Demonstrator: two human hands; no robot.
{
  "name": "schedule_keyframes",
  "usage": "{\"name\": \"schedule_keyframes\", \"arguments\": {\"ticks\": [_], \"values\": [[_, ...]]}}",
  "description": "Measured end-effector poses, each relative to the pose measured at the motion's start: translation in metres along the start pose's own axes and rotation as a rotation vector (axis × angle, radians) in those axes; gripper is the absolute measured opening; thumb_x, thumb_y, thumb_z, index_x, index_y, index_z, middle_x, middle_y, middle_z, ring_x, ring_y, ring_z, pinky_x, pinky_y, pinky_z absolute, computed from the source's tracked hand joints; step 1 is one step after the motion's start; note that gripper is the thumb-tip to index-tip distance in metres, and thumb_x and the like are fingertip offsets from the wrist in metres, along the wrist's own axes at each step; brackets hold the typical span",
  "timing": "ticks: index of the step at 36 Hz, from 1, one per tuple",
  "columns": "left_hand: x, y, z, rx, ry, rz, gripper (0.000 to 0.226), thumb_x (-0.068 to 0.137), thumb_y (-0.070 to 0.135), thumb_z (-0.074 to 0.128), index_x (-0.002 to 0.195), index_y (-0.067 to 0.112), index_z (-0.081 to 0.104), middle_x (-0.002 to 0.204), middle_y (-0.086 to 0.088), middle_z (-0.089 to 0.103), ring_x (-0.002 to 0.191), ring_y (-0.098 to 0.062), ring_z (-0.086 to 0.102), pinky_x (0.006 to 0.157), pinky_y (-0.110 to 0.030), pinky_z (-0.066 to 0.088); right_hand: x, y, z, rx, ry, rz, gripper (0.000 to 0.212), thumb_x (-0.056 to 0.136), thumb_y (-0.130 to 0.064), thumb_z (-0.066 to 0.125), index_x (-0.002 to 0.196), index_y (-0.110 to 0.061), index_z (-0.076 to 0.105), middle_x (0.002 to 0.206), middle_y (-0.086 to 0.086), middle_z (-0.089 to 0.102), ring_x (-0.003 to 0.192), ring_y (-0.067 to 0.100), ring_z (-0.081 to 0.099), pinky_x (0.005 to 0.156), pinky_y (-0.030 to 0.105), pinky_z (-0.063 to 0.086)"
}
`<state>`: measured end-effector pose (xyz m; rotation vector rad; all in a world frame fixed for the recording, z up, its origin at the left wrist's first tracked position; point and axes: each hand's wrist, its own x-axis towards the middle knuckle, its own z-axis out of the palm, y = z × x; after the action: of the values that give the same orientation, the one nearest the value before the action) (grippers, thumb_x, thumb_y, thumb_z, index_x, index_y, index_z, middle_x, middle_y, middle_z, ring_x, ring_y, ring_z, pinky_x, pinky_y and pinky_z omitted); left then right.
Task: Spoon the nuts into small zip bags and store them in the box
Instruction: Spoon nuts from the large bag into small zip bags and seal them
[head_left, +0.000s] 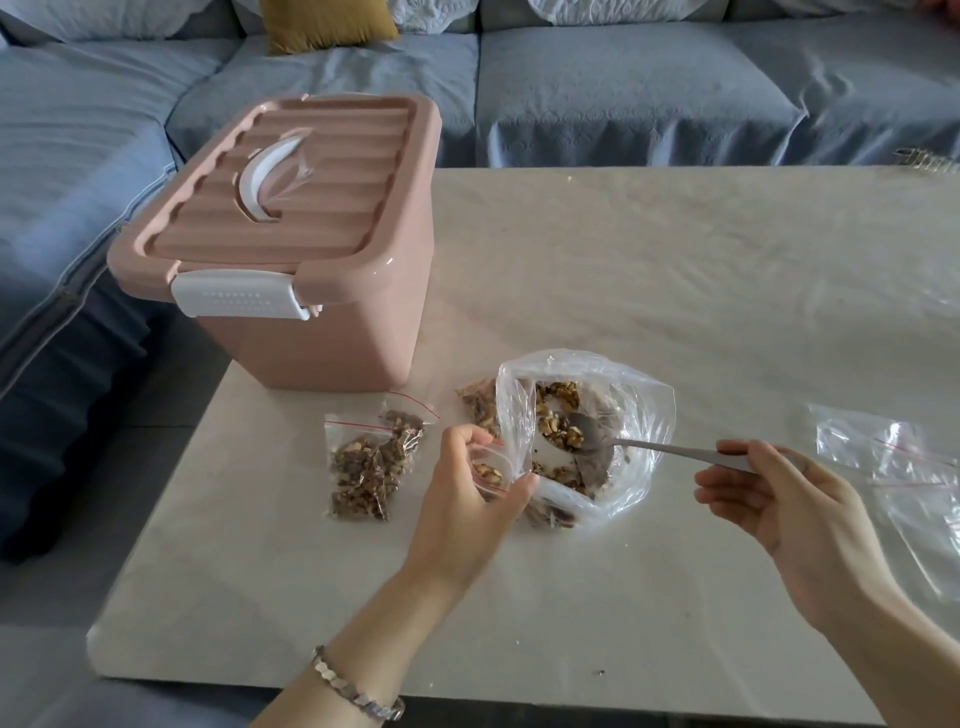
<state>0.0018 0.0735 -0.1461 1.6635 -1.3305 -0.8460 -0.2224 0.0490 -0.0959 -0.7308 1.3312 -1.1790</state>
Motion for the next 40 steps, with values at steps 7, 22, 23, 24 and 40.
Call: {"name": "schedule_keyframes", "arguments": {"ticks": [7, 22, 23, 24, 40], "values": [[-0.001, 0.004, 0.006, -0.01, 0.038, 0.006, 0.042, 0.075, 0.02, 0.075, 0.087, 0.033, 0.036, 0.089, 0.009, 0.054, 0.078, 0.002, 0.056, 0.067, -0.005, 0.04, -0.02, -0.028, 0.02, -0.107, -0.082, -0.203, 0.027, 0.097, -0.008, 0.039, 0.08, -0.003, 0.06, 0.057, 0.012, 0.066, 0.047, 0.019, 0.061, 0.045, 0.019, 0.05], [0.001, -0.006, 0.01, -0.07, 0.12, 0.083, 0.044, 0.072, 0.015, 0.077, 0.094, 0.03, 0.042, 0.087, 0.013, 0.06, 0.085, -0.006, 0.061, 0.08, -0.024, 0.048, -0.058, -0.003, 0.034, -0.794, -0.335, -1.038, 0.026, 0.099, -0.035, 0.034, 0.103, -0.023, 0.057, 0.08, -0.008, 0.065, 0.072, 0.002, 0.062, 0.064, 0.018, 0.049], [0.001, -0.005, 0.01, -0.073, 0.117, 0.082, 0.043, 0.072, 0.014, 0.077, 0.094, 0.027, 0.043, 0.087, 0.012, 0.059, 0.084, -0.007, 0.061, 0.079, -0.023, 0.048, -0.057, -0.003, 0.033, -0.799, -0.338, -1.058, 0.026, 0.1, -0.034, 0.034, 0.103, -0.022, 0.057, 0.08, -0.008, 0.065, 0.071, 0.003, 0.062, 0.063, 0.02, 0.05], [0.001, -0.005, 0.01, -0.076, 0.116, 0.084, 0.041, 0.072, 0.014, 0.077, 0.093, 0.024, 0.044, 0.088, 0.011, 0.058, 0.083, -0.005, 0.061, 0.078, -0.022, 0.048, -0.056, -0.002, 0.033, -0.803, -0.343, -1.072, 0.025, 0.1, -0.034, 0.035, 0.103, -0.022, 0.057, 0.079, -0.007, 0.065, 0.07, 0.004, 0.062, 0.062, 0.021, 0.05], [-0.003, -0.004, -0.002, 0.029, 0.223, 0.082, 0.036, 0.071, 0.032, 0.076, 0.087, 0.024, 0.044, 0.079, 0.007, 0.059, 0.074, -0.005, 0.059, 0.071, -0.02, 0.048, -0.04, -0.004, 0.034, -0.389, -0.142, -0.746, 0.028, 0.091, -0.05, 0.041, 0.087, -0.032, 0.061, 0.071, -0.007, 0.069, 0.059, 0.009, 0.065, 0.06, 0.014, 0.051]]}}
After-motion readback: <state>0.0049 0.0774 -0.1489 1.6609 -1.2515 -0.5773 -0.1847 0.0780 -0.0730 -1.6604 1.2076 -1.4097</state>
